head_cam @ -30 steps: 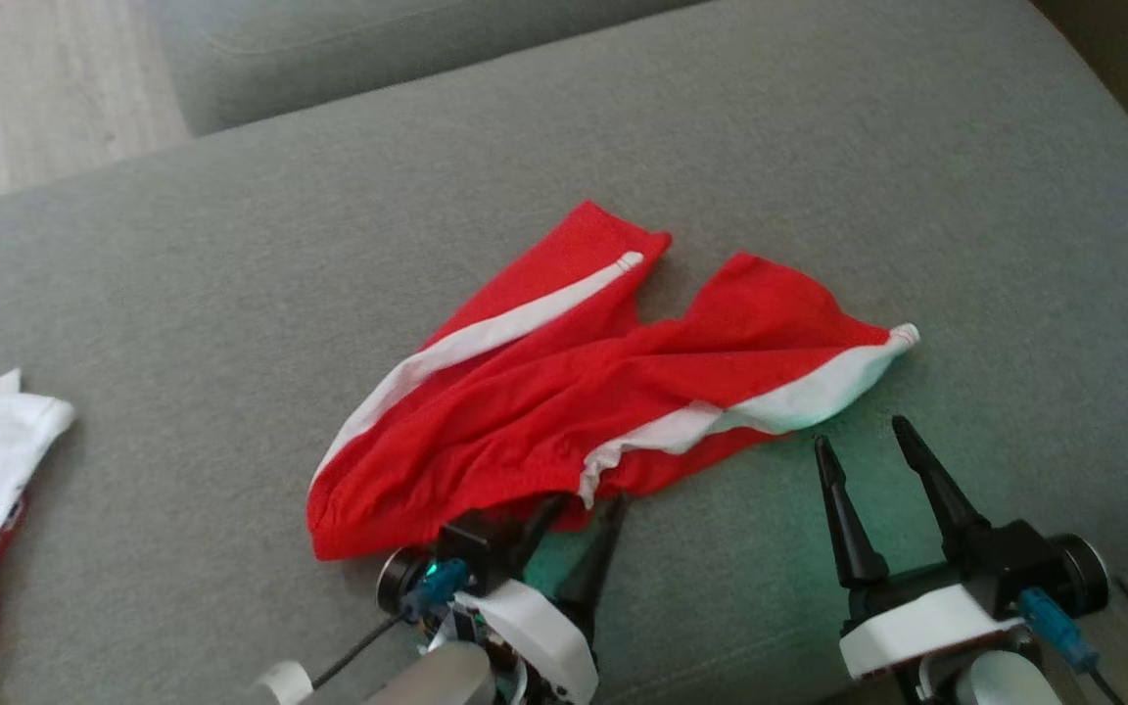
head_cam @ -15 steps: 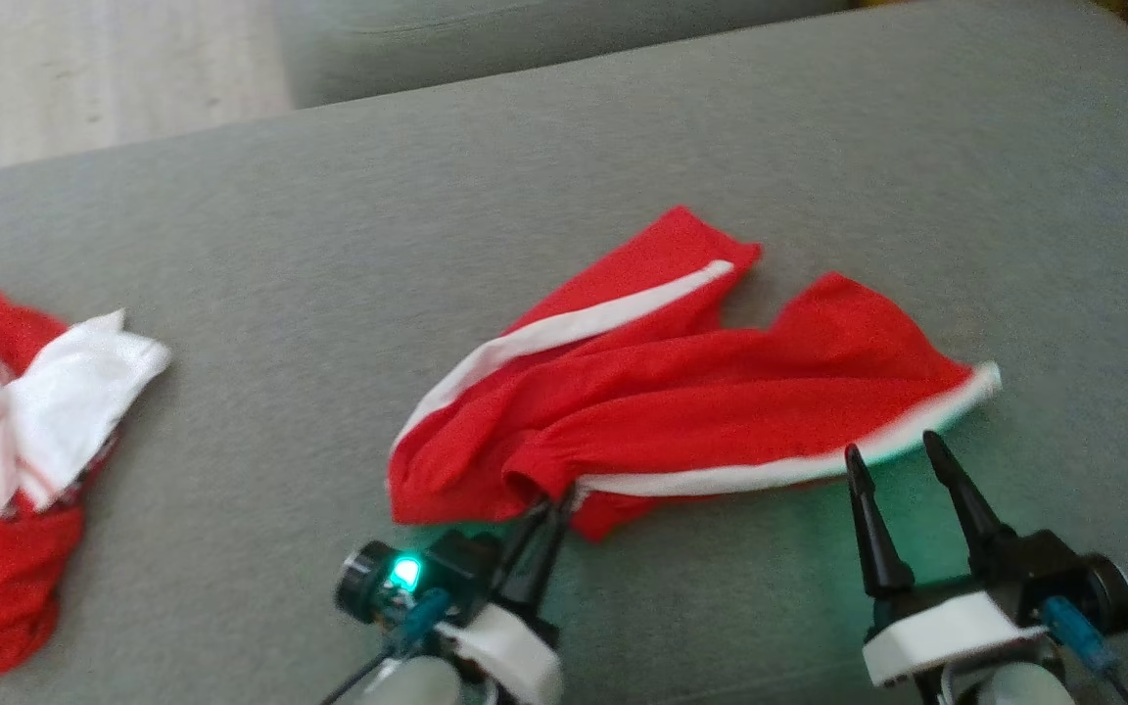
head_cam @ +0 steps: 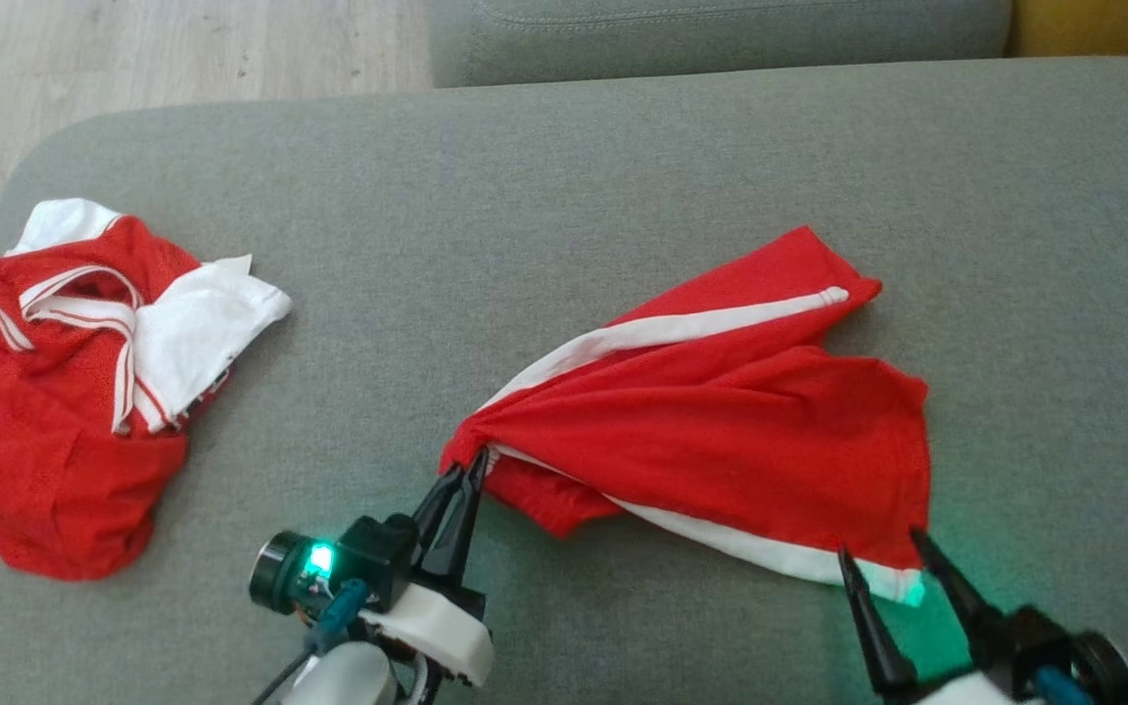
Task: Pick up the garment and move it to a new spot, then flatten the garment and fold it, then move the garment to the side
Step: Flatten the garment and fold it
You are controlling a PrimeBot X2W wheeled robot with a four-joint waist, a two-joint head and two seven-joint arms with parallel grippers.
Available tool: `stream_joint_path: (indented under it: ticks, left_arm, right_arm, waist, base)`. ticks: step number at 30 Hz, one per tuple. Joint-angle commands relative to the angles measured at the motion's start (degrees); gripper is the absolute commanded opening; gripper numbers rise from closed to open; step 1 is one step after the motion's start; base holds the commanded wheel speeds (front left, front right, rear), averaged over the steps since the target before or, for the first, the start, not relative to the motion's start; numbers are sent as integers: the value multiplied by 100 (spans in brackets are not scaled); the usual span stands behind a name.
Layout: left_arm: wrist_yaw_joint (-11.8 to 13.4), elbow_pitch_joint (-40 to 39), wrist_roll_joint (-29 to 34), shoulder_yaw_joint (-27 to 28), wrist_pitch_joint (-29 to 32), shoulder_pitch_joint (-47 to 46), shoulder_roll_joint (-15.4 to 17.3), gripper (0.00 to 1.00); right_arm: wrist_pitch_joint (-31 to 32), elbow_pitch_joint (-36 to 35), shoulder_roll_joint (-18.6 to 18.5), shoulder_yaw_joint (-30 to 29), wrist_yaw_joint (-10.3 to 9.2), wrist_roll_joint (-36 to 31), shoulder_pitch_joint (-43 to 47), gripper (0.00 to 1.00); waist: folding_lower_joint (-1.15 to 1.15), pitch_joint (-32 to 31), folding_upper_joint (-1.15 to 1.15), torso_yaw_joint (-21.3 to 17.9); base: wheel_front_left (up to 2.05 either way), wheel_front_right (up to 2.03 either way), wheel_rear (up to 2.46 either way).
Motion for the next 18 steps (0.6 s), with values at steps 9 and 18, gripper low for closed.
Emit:
stream_joint_path:
  ticks: [9, 18]
  left_arm:
    - [-90, -186, 236, 466, -71, -91, 90, 0]
    - [-173, -191, 395, 619, -71, -86, 54, 0]
  right_arm:
    - [-15, 233, -487, 449, 39, -11, 73, 100]
    - [-15, 833, -380, 568, 39, -72, -171, 100]
  waist:
    - [0, 8, 0, 52]
    - [0, 133, 0, 139]
  base:
    - [0, 0, 0]
    - [0, 0, 0]
